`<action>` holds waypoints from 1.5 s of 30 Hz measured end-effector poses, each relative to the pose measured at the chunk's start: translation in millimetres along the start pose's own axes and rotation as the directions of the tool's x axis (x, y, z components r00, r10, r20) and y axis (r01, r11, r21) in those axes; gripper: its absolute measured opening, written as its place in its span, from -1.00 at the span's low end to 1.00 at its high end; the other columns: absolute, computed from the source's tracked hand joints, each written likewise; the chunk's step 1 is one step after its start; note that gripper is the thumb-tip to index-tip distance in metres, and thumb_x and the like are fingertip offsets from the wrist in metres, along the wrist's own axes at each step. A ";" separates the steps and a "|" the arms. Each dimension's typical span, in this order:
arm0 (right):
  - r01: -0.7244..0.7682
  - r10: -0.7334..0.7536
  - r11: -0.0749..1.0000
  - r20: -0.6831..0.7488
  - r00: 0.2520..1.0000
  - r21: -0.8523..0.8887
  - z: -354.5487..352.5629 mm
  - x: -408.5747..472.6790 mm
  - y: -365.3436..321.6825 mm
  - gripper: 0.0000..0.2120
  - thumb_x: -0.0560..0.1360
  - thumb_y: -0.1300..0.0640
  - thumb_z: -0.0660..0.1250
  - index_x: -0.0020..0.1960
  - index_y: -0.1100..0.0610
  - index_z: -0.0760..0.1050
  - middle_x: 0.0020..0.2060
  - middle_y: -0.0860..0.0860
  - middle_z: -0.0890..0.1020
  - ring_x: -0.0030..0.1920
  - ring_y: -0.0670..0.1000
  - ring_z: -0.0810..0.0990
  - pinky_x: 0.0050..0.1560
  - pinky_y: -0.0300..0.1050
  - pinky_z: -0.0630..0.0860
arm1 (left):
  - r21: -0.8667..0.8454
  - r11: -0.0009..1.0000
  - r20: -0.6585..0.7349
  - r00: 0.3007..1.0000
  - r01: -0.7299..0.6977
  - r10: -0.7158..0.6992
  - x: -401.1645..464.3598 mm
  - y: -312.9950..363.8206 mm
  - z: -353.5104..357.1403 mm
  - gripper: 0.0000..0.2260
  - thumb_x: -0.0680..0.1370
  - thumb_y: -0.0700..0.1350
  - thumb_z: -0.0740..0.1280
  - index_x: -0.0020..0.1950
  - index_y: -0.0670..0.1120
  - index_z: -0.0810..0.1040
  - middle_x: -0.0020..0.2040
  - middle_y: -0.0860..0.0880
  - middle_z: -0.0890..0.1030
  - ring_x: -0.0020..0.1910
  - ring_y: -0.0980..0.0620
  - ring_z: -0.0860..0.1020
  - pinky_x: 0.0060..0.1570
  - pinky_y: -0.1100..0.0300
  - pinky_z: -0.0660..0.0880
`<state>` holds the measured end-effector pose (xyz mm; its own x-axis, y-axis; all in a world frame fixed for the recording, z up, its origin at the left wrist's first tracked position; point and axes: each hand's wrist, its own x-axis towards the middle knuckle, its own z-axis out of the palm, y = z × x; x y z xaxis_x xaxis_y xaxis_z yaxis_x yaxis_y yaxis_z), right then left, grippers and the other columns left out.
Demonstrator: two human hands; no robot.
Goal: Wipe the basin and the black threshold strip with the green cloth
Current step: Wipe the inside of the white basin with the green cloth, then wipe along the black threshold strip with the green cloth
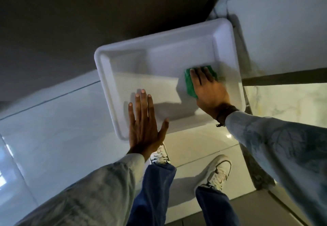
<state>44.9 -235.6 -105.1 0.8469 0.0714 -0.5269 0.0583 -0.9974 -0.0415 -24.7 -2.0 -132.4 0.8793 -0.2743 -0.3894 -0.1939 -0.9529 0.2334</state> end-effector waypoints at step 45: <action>-0.469 0.672 0.578 -0.064 0.738 0.667 321.3 -57.3 227.2 -0.28 0.53 -0.08 0.32 0.58 0.19 0.19 0.53 0.23 0.34 0.51 0.25 0.33 0.49 0.17 0.29 | 0.222 0.900 0.025 0.925 -0.375 0.380 109.5 201.9 346.2 -0.27 0.68 0.20 -0.09 0.72 -0.23 -0.09 0.74 -0.26 -0.05 0.73 -0.26 -0.01 0.66 -0.09 -0.14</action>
<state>-160.2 -464.9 -357.1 0.6975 -0.6181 -0.3626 -0.7165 -0.6072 -0.3433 -118.1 -269.3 -436.4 0.7288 -0.6186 -0.2935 -0.6013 -0.7833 0.1579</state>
